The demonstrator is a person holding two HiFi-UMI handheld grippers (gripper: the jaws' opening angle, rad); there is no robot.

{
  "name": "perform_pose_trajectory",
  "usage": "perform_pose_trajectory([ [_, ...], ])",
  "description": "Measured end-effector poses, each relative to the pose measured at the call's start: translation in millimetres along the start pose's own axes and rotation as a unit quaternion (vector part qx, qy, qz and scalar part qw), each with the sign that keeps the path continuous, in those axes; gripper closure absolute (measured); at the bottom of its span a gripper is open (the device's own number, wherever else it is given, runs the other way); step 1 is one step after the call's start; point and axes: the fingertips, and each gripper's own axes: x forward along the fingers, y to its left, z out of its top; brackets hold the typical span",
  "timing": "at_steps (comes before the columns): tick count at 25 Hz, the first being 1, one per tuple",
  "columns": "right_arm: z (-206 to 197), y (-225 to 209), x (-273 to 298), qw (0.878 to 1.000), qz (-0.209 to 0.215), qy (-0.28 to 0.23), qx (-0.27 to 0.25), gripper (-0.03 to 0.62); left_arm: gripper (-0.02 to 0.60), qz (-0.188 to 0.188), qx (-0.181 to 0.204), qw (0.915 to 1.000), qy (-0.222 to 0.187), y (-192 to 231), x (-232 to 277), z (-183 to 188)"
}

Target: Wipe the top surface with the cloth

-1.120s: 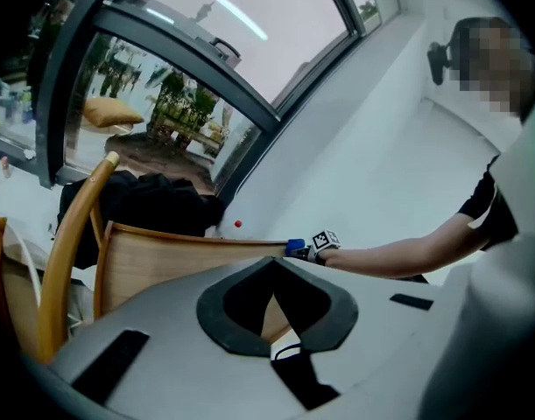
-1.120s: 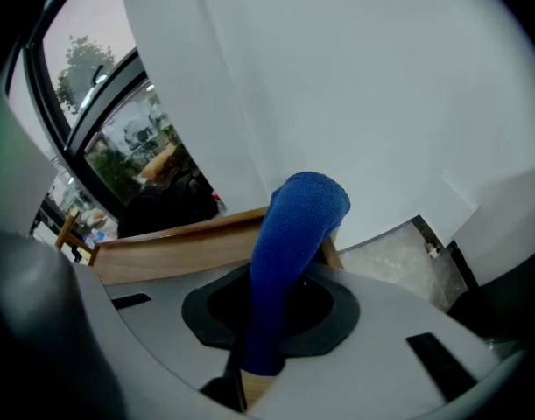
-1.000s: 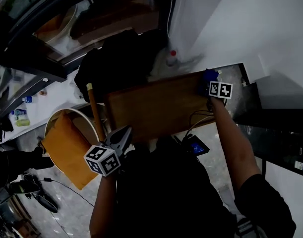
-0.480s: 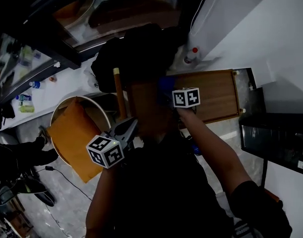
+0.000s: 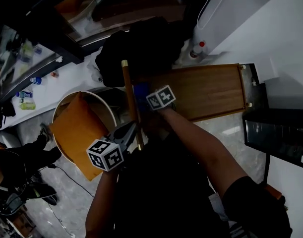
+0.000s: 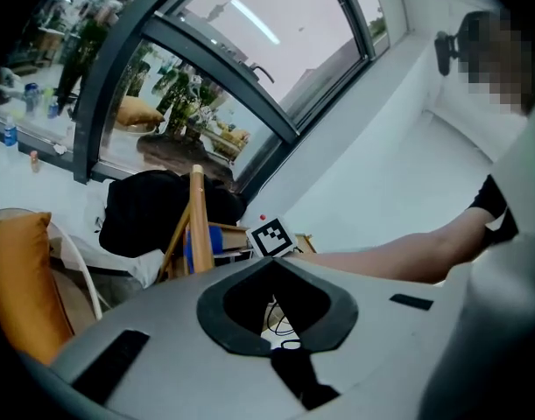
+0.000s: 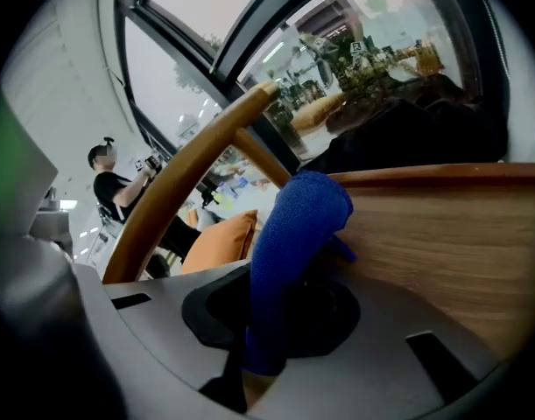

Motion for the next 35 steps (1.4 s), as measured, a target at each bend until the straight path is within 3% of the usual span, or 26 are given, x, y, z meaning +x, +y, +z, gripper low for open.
perform_pose_trajectory([
  [20,-12.3,-25.9,-3.8,0.999,-0.031,0.042,-0.010,0.525,0.571,0.013,-0.019,0.9993,-0.028,6.1,7.6,13.9],
  [26,-17.4,-63.6,-43.0,0.998,-0.046,0.042,-0.008,0.525,0.571,0.021,-0.016,0.9987,-0.043,-15.3,38.3,22.3],
  [35,-41.2,-132.4,-126.4,0.996,-0.076,0.034,0.011,0.525,0.571,-0.002,-0.008,0.9997,-0.022,-75.7,103.8,15.5],
])
